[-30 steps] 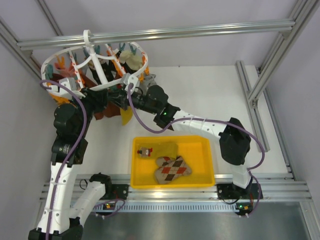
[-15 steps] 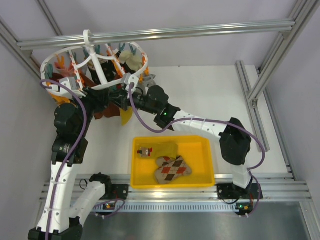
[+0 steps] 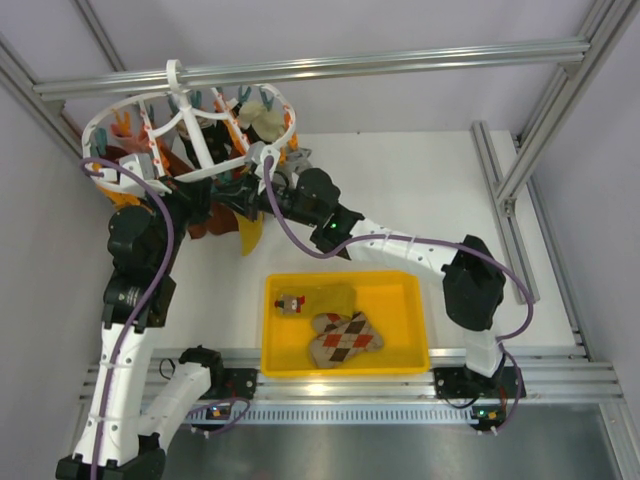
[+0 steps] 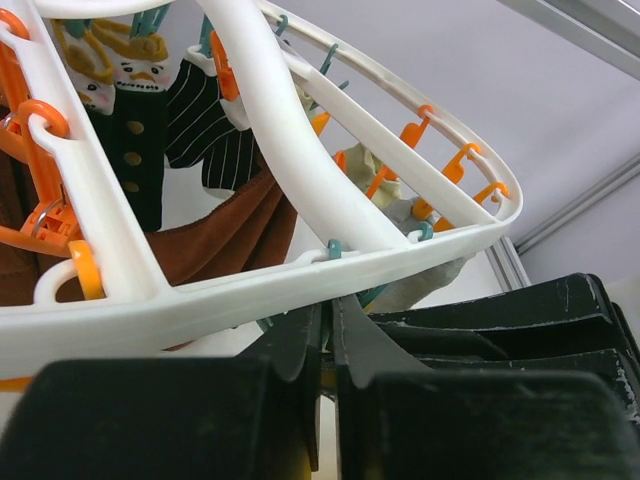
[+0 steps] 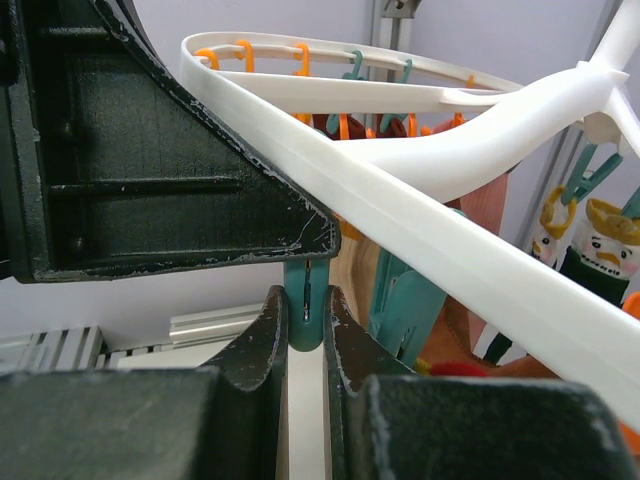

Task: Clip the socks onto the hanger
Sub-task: Open the clamp at the hanger.

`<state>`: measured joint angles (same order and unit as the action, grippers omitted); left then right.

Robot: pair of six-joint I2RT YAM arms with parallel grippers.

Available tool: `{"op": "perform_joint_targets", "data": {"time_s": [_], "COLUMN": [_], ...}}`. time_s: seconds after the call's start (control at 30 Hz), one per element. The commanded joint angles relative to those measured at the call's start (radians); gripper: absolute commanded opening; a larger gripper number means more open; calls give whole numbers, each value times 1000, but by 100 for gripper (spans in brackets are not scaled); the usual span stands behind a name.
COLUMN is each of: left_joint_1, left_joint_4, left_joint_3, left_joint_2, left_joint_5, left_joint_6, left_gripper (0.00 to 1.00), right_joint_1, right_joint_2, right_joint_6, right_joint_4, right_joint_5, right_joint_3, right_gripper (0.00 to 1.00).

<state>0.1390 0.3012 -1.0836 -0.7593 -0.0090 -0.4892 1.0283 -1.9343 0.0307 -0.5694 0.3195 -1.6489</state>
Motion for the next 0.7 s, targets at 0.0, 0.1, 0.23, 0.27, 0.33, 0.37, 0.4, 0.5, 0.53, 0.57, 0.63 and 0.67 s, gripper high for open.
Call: {"op": "perform_joint_targets", "data": {"time_s": [0.0, 0.1, 0.23, 0.27, 0.33, 0.37, 0.4, 0.5, 0.53, 0.57, 0.63, 0.67], "left_joint_1": [-4, -4, -4, -4, -4, -4, -4, -4, -4, -4, -4, -4], "left_joint_4": [-40, -22, 16, 45, 79, 97, 105, 137, 148, 162, 193, 199], "left_joint_3": [-32, -48, -94, -105, -136, -140, -142, -147, -156, -162, -182, -187], "left_joint_2": [-15, -21, -31, -34, -46, -46, -44, -35, -38, -38, -40, -38], "left_joint_5": [-2, -3, -13, -13, -17, -19, -19, -34, -45, -58, -77, -80], "left_joint_6": [-14, -14, -20, -20, -19, -17, -15, -5, 7, 14, 24, 29], "left_gripper": [1, 12, 46, 48, 51, 51, 51, 52, 52, 52, 52, 52], "right_joint_1": [23, 19, 18, 15, 12, 12, 12, 10, 10, 7, 4, 1], "right_joint_2": [75, 77, 78, 80, 80, 80, 81, 84, 86, 87, 87, 87], "right_joint_6": [26, 25, 25, 25, 28, 29, 31, 29, 28, 28, 28, 28], "right_joint_4": [-34, -27, -23, -21, -21, -23, -23, -21, -20, -20, -20, -20], "right_joint_5": [121, 125, 124, 121, 121, 121, 121, 122, 122, 122, 122, 122], "right_joint_3": [-20, -20, -18, -19, -19, -17, -18, -17, -15, -14, -12, -12], "right_gripper": [0, 0, 0, 0, 0, 0, 0, 0, 0, 0, 0, 0]}}
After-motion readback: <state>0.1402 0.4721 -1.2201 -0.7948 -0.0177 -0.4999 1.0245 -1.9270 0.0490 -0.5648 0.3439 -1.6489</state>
